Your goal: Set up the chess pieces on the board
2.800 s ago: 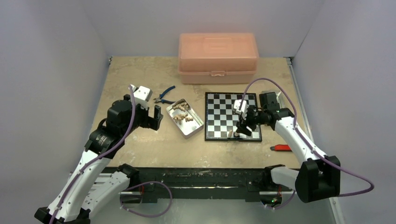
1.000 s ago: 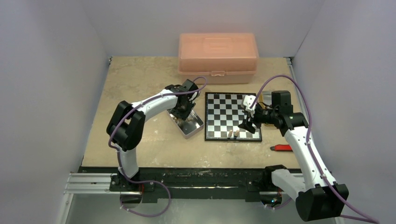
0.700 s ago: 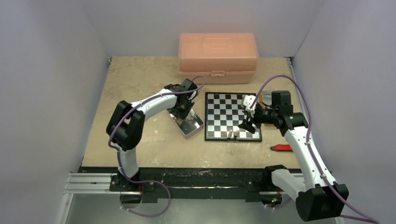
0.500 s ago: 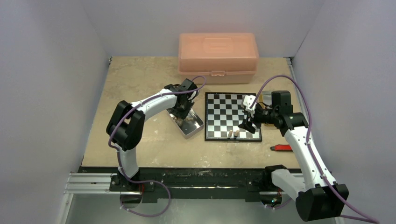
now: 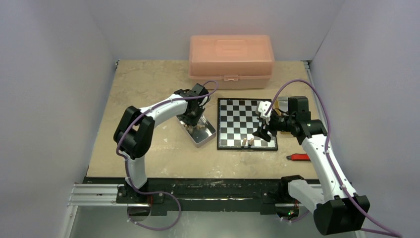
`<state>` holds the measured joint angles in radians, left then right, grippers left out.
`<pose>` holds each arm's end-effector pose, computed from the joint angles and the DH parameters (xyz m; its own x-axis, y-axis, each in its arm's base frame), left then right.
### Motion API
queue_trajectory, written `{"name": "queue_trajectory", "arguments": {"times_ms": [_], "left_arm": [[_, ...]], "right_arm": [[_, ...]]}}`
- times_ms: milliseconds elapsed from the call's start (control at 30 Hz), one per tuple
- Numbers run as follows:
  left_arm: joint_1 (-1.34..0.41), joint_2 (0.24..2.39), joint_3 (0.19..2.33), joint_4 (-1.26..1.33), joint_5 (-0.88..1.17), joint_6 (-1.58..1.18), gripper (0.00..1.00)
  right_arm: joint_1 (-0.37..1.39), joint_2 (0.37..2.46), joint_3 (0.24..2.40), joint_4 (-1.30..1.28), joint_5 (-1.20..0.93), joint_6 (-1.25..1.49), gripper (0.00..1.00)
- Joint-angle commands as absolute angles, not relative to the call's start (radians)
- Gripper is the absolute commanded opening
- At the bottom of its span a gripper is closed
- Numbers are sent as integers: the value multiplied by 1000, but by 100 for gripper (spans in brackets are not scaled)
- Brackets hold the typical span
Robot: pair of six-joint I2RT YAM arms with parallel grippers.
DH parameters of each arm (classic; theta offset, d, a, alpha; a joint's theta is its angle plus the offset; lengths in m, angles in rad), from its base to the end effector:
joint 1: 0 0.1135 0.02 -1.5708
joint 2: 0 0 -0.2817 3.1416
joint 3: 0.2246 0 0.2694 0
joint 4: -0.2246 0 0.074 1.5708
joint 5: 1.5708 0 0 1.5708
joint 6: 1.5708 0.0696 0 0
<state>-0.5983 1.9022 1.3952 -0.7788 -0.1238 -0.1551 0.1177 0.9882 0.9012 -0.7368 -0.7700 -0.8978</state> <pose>0.3441 -0.2242 0.1675 -0.8654 0.4044 -0.2961 0.4014 0.9129 0.0736 0.2089 0.0735 0.2947 -0.0210 -0.5678 -0.8229 -0.9151 0.3424 -0.2129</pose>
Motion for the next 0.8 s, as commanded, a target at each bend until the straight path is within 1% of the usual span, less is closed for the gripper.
{"name": "queue_trajectory", "arguments": {"times_ms": [0,233,367,467,633,767], "left_arm": [[-592,1911,1425,-768,-109,-155,26],[-592,1912,1424,-773,-104,-157,25],[-592,1899,1420,-776,-97,-161,28],[-592,1884,1412,-777,-93,-165,28],[-592,1870,1405,-788,-96,-167,26],[-592,1870,1400,-789,-97,-171,22]], "right_arm": [[116,991,913,-724,-773,-890,72],[115,991,913,-724,-775,-890,72],[116,991,914,-724,-773,-889,72],[116,992,914,-724,-774,-890,72],[116,992,914,-724,-774,-890,72],[117,992,914,-725,-776,-890,72]]}}
